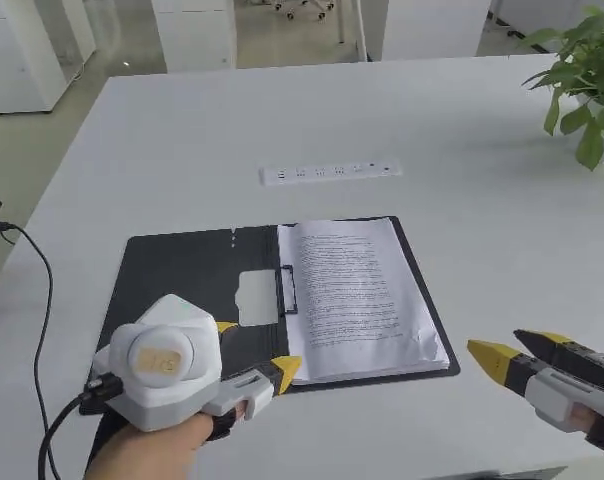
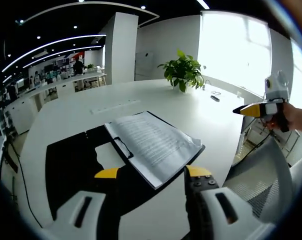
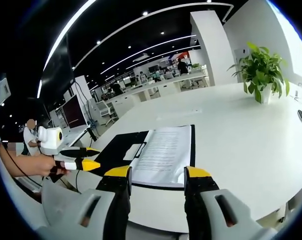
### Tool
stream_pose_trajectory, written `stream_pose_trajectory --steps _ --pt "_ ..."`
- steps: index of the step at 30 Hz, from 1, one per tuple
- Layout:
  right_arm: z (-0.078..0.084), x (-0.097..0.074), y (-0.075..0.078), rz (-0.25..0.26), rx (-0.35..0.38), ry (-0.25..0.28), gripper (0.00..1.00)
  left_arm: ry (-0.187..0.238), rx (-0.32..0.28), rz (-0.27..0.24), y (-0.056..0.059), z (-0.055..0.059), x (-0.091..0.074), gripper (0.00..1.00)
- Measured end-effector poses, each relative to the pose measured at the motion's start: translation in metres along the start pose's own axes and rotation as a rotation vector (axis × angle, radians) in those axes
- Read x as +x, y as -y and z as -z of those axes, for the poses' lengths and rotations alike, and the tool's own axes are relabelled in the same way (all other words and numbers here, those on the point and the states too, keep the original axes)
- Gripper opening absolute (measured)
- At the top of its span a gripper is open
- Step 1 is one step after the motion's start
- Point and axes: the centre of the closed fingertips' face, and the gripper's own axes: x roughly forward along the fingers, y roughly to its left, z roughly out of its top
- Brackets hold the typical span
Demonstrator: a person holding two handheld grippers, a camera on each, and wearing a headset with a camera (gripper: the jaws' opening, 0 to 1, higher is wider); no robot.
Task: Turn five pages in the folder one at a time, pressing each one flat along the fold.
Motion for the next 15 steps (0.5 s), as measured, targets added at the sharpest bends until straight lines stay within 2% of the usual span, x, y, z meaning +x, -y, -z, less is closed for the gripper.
stream_pose_trajectory --steps 7,15 --pt "0.0 0.0 0.001 0.013 0.011 0.009 0.4 0.002 0.033 0.043 0.014 -0.006 0.028 0.49" --pt "0.004 0.0 0.005 0.028 0.023 0.008 0.39 -0.008 0.06 0.083 0.031 -0.007 0.055 0.49"
